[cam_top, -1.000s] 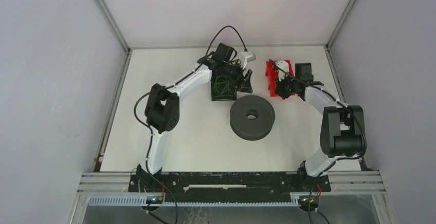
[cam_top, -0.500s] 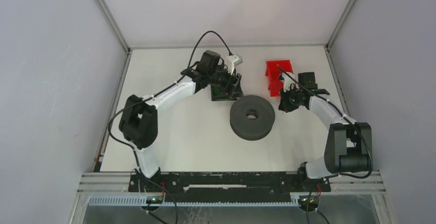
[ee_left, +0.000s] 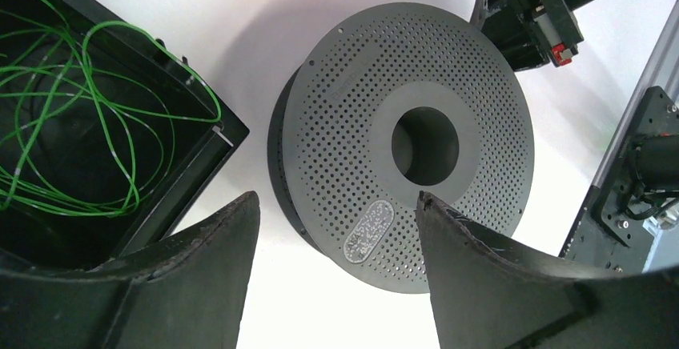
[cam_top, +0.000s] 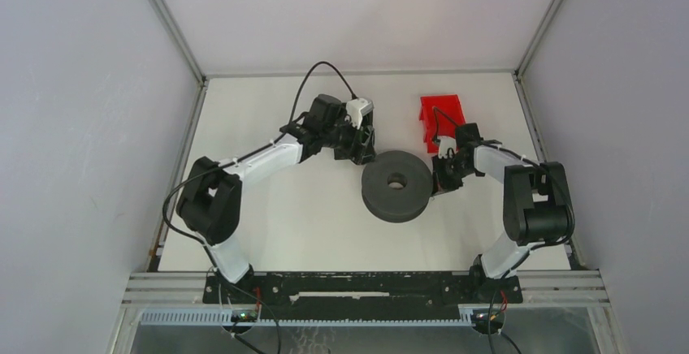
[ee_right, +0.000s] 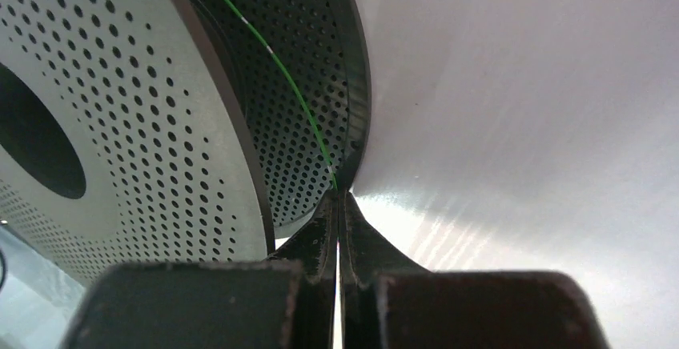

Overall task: Wrap the cables
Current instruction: Wrap the cable around the cable reel.

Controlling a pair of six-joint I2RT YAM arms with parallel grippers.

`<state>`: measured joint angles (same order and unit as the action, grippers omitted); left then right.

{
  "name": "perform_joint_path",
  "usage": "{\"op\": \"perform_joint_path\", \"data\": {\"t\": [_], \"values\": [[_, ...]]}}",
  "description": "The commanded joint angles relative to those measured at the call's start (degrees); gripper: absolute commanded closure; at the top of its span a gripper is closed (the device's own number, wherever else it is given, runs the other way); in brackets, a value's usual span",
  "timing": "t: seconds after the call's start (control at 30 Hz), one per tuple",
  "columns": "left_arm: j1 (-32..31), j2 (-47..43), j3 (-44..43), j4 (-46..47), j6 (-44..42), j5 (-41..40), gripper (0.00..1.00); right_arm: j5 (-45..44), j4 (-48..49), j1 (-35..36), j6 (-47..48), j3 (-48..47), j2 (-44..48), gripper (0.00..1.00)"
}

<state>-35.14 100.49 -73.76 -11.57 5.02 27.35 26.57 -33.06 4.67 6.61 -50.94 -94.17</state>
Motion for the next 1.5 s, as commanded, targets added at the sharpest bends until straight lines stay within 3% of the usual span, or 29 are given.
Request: {"op": "perform_joint_path", "data": {"t": [0.0, 0.2, 0.37, 0.67, 0.93, 1.47], "values": [[-0.2, -3.7, 3.1, 3.8, -0.9, 1.8, 0.25, 5.8, 0.1, 0.4, -3.0, -1.2, -0.4, 1.00], [-0.8, -4.1, 7.0, 6.6, -1.8, 1.4, 0.28, 9.0, -1.3, 0.2, -2.6, -0.8, -2.6, 1.00], [-2.2, -5.4, 9.0, 5.9, -8.7, 4.3, 0.28, 13.1, -2.1, -0.8, -2.4, -1.5, -4.6, 1.00], [-5.0, -11.3, 10.6, -7.8, -35.4, 8.1, 0.12, 11.3, -2.0, -0.3, -1.9, -1.5, -2.8, 1.00], [-14.1, -8.0, 2.0, -24.3, -59.5, 0.9, 0.00, 10.1, -1.8, -0.6, -1.3, -1.6, -1.9, 1.00], [-20.4, 10.2, -20.9, -40.5, -72.5, -4.0, 0.00, 10.4, -1.9, -1.6, -0.6, -1.3, -1.2, 1.00]]}}
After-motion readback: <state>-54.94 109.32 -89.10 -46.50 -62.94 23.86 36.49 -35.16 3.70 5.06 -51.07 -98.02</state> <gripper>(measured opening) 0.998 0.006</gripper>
